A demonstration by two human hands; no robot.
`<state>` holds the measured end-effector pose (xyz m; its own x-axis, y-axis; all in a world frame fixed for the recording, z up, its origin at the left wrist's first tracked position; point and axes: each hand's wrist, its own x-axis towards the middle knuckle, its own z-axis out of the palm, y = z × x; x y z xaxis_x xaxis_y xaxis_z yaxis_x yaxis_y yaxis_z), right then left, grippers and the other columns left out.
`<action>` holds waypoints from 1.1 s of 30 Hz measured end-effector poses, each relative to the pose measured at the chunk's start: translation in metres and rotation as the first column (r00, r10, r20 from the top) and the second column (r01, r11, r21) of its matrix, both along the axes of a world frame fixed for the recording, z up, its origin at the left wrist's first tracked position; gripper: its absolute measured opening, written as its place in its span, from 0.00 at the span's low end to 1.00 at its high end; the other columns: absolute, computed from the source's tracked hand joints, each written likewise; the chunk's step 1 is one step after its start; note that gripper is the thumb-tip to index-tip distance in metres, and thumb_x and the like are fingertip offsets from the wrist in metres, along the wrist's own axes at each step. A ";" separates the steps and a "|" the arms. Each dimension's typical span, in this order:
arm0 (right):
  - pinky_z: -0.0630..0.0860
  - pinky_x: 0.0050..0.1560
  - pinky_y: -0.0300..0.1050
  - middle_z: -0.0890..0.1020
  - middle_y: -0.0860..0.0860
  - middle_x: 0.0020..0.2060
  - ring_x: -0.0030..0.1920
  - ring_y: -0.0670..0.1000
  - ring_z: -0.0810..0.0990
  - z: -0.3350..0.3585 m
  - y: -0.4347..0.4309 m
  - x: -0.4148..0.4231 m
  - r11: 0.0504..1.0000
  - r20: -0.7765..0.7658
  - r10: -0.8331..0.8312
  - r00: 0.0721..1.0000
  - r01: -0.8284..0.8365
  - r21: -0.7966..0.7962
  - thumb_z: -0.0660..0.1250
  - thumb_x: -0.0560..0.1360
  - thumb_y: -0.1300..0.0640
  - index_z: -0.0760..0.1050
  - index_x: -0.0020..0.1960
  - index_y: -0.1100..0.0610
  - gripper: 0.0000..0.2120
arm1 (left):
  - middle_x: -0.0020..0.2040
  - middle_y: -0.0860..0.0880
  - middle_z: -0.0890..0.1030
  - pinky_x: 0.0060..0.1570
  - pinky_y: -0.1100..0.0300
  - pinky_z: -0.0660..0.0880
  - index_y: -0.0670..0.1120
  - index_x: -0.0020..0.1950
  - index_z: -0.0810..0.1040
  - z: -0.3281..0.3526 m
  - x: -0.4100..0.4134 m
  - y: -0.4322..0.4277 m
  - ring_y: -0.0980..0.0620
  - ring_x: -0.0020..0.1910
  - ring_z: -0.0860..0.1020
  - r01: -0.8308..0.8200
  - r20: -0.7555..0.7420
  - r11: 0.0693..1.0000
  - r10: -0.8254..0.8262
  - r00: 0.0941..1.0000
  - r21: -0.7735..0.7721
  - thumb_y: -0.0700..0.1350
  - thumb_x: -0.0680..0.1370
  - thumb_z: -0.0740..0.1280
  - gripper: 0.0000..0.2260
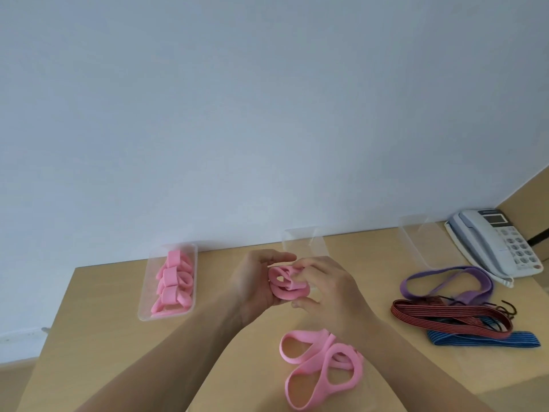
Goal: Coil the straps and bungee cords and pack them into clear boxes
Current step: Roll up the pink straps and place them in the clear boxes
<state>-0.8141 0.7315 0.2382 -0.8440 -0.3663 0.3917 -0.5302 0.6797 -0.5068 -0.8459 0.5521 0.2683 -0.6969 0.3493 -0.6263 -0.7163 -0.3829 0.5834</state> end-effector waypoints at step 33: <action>0.76 0.40 0.51 0.76 0.53 0.32 0.36 0.58 0.75 -0.125 0.046 -0.147 0.950 -0.078 -0.013 0.997 0.037 0.312 0.66 0.78 0.61 0.78 0.35 0.58 0.12 | 0.37 0.49 0.85 0.44 0.48 0.82 0.51 0.45 0.81 -0.107 -0.067 0.064 0.48 0.38 0.83 -0.069 -0.108 0.528 -0.044 0.993 -0.846 0.43 0.78 0.71 0.03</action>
